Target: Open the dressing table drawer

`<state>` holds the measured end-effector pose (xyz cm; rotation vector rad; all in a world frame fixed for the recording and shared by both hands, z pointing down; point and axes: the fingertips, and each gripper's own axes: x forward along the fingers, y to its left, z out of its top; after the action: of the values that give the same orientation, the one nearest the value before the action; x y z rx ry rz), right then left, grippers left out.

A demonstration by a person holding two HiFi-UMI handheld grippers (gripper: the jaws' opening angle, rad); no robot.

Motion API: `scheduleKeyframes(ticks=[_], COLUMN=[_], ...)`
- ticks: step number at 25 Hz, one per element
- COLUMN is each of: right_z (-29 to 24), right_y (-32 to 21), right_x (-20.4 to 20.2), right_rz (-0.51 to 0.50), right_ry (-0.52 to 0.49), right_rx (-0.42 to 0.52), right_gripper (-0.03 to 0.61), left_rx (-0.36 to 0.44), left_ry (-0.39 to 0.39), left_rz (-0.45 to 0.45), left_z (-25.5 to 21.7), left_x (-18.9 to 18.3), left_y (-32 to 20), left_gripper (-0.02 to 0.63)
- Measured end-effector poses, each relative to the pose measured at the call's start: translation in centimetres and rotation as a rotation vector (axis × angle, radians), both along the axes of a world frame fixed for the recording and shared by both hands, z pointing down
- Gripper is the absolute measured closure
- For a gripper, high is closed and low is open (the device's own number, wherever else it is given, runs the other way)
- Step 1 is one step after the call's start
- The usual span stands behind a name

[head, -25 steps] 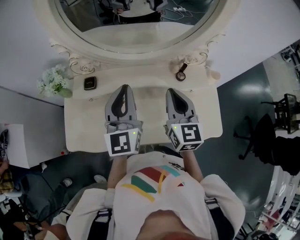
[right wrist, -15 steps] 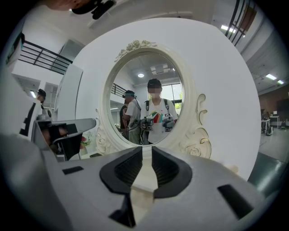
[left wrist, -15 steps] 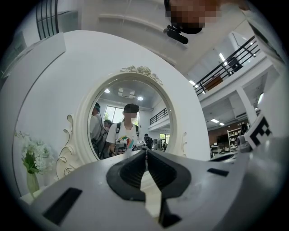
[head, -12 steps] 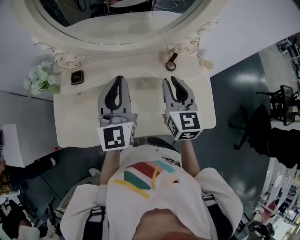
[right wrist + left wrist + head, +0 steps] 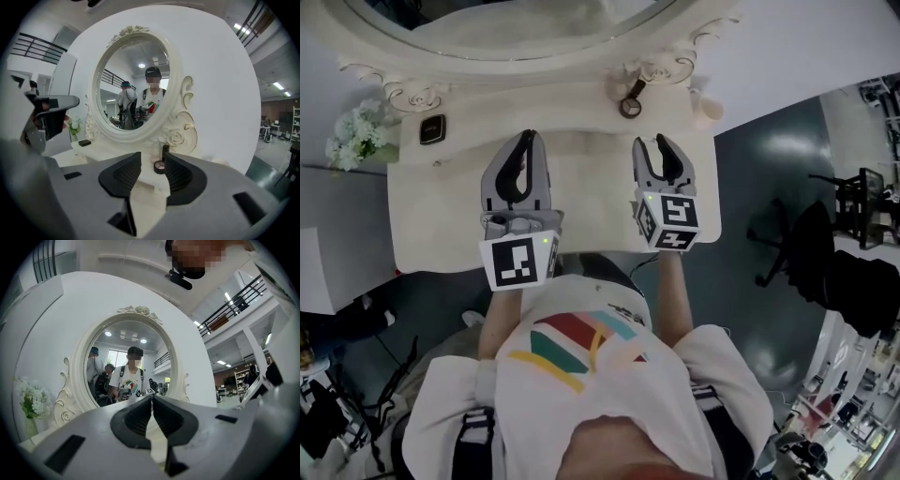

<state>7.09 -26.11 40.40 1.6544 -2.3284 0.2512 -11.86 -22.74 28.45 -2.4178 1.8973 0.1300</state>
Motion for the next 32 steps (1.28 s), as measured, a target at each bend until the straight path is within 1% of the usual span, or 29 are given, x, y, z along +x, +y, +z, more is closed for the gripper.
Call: scheduleKeyframes(ticks=[4, 12, 15, 22, 32], right_z=[2.5, 7.6, 9.4, 13.3, 17.2], right_y=[-0.6, -1.7, -1.9, -2.7, -4.1], right_x=[2.3, 5.2, 6.0, 7.0, 8.0], right_rz=[0.03, 0.057, 0.072, 0.081, 0.1], right_ry=[0.041, 0.076, 0.086, 0.104, 0.094], right_rx=[-0.038, -0.129, -0.159, -0.229, -0.309], right_gripper=[0.457, 0.456, 0.456, 0.456, 0.457], left_rx=[0.015, -0.012, -0.024, -0.048, -0.088], left_ry=[-0.004, -0.048, -0.048, -0.08, -0.117], left_rz=[-0.014, -0.02, -0.016, -0.007, -0.022], left_z=[-0.3, 0.8, 1.2, 2.3, 4.1], left_x=[0.5, 1.8, 2.3, 3.7, 4.3], left_y=[-0.3, -0.9, -1.0, -1.3, -1.5], left_gripper=[0.6, 0.601, 0.601, 0.601, 0.601])
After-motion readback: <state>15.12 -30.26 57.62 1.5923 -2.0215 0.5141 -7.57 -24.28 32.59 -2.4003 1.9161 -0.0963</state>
